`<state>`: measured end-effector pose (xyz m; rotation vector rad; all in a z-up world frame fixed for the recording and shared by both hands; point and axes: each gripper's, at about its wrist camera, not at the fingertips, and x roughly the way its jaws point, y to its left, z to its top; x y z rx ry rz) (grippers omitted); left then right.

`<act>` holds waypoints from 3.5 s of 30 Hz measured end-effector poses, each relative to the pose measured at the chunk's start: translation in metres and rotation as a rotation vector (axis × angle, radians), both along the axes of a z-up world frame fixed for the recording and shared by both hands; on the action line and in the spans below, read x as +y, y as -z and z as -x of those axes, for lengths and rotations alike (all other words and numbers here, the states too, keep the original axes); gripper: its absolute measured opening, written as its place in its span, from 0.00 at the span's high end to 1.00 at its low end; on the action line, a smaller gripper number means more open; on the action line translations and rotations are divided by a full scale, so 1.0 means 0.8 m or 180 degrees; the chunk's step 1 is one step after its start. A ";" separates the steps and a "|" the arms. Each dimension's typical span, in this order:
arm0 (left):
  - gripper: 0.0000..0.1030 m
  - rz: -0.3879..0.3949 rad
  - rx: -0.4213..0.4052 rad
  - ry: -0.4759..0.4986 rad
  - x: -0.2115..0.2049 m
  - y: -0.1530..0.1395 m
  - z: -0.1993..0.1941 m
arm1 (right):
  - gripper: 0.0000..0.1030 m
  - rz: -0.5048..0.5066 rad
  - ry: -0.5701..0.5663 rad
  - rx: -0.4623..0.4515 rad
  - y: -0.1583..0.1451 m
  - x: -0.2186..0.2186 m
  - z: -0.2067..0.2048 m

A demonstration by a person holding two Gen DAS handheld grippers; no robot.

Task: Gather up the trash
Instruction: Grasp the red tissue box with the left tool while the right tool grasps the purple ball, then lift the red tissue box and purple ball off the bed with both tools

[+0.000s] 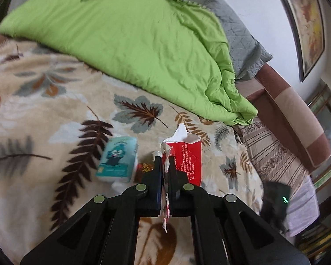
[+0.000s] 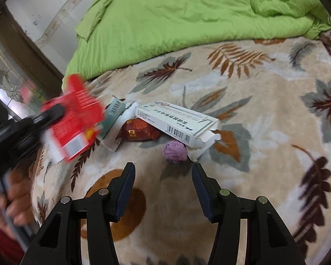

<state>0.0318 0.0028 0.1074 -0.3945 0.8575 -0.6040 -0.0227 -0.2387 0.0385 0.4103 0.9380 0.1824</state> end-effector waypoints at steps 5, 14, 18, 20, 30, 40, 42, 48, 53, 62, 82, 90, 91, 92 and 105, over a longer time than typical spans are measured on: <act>0.96 -0.0231 -0.0272 -0.0118 0.020 -0.011 0.034 | 0.54 0.0051 0.0105 0.0114 0.020 0.006 -0.027; 0.96 -0.0447 -0.0493 -0.0049 0.024 -0.016 0.082 | 0.75 0.0224 0.0062 -0.0033 0.008 0.020 -0.016; 0.96 -0.0492 -0.0529 -0.0001 0.022 -0.017 0.108 | 0.75 0.0212 0.0006 -0.0195 -0.021 0.027 0.032; 0.96 -0.0505 -0.0531 0.0023 0.020 -0.016 0.124 | 0.75 0.0208 -0.0001 -0.0282 -0.036 0.031 0.061; 0.96 -0.0685 -0.0587 0.0206 0.001 -0.016 0.192 | 0.75 0.0210 0.0003 -0.0545 -0.079 0.037 0.160; 0.96 -0.0804 -0.0707 0.0264 -0.007 -0.029 0.229 | 0.75 0.0140 0.0068 -0.0599 -0.087 0.034 0.208; 0.96 -0.0826 -0.0734 0.0280 -0.009 -0.032 0.234 | 0.75 0.0133 0.0068 -0.0610 -0.088 0.034 0.213; 0.96 -0.0893 -0.0818 0.0320 -0.016 -0.041 0.245 | 0.75 0.0101 0.0087 -0.0647 -0.093 0.031 0.225; 0.96 -0.0936 -0.0866 0.0335 -0.020 -0.045 0.251 | 0.75 0.0095 0.0097 -0.0673 -0.097 0.032 0.231; 0.96 -0.0944 -0.0909 0.0337 -0.020 -0.051 0.257 | 0.75 0.0095 0.0085 -0.0693 -0.102 0.033 0.237; 0.96 -0.0941 -0.0925 0.0343 -0.020 -0.054 0.261 | 0.75 0.0090 0.0090 -0.0705 -0.104 0.035 0.242; 0.96 -0.0942 -0.0933 0.0341 -0.020 -0.055 0.263 | 0.75 0.0078 0.0094 -0.0739 -0.113 0.037 0.250; 0.96 -0.0940 -0.0932 0.0342 -0.020 -0.054 0.263 | 0.75 0.0073 0.0097 -0.0742 -0.114 0.037 0.251; 0.96 -0.0942 -0.0933 0.0341 -0.020 -0.055 0.263 | 0.75 0.0069 0.0098 -0.0745 -0.115 0.037 0.252; 0.96 -0.0939 -0.0955 0.0353 -0.022 -0.059 0.266 | 0.75 0.0047 0.0125 -0.0793 -0.120 0.030 0.259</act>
